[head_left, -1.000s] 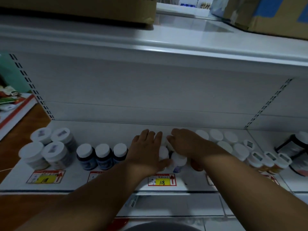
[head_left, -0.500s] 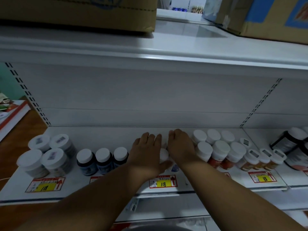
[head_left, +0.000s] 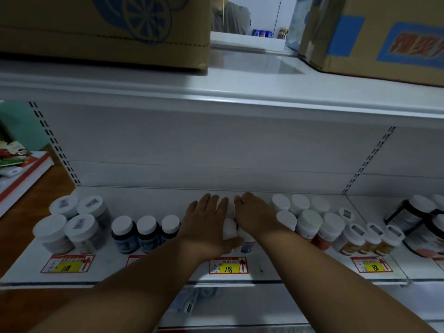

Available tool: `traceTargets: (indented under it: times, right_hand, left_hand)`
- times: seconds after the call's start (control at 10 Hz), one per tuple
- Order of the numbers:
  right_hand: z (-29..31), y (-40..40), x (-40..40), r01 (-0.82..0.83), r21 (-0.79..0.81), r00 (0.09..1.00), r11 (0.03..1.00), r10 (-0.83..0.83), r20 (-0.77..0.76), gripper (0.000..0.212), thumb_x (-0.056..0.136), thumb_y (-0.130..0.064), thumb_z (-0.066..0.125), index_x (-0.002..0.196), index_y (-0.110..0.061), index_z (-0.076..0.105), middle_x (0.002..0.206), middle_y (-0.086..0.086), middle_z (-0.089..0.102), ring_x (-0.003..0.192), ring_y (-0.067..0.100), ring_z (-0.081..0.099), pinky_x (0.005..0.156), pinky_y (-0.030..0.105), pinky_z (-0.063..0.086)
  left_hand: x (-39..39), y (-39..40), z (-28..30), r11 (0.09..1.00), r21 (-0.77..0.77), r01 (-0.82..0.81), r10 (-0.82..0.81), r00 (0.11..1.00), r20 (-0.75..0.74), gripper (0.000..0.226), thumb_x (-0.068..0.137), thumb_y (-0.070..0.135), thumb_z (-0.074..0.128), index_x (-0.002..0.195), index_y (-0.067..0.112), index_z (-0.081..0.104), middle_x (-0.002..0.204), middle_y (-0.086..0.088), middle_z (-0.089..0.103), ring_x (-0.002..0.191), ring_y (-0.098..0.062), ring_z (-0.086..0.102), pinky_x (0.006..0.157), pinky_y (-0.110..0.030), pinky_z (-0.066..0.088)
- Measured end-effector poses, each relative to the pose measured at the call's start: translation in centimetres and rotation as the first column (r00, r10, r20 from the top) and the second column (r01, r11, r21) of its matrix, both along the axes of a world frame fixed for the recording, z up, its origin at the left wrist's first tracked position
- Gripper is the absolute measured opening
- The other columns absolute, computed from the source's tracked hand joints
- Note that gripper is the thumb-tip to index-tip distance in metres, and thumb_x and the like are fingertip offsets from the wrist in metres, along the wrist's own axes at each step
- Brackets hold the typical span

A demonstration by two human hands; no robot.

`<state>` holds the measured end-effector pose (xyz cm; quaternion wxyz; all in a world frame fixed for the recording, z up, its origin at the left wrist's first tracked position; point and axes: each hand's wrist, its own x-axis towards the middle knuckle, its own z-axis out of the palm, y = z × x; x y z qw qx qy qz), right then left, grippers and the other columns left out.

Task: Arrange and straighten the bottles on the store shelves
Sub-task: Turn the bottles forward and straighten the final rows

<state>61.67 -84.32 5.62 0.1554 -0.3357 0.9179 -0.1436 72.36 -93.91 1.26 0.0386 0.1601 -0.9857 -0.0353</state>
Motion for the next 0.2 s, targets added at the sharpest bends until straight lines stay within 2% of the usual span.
traceTargets:
  times: [0.1,0.2]
  right_hand:
    - [0.4,0.7,0.2,0.049,-0.174,0.998,0.983,-0.057,-0.038,0.04,0.104,-0.03,0.03,0.129,-0.006,0.048,0.133,0.018,0.051,0.122,0.033,0.048,0.1,0.036,0.039]
    - [0.9,1.2,0.8,0.05,-0.321,0.998,0.946,-0.057,-0.014,0.039,0.102,-0.034,0.036,0.132,-0.012,0.049,0.131,0.013,0.051,0.12,0.027,0.049,0.096,0.031,0.038]
  left_hand:
    - [0.6,0.4,0.9,0.999,-0.009,-0.039,0.038,0.999,-0.021,0.111,0.066,0.088,0.011,0.155,0.021,0.003,0.162,-0.003,0.01,0.148,-0.023,0.006,0.119,-0.041,0.004]
    - [1.8,1.0,2.0,0.997,0.012,-0.081,0.082,0.985,-0.151,0.104,0.071,0.082,0.01,0.153,0.018,0.02,0.156,-0.004,0.027,0.143,-0.024,0.024,0.116,-0.039,0.014]
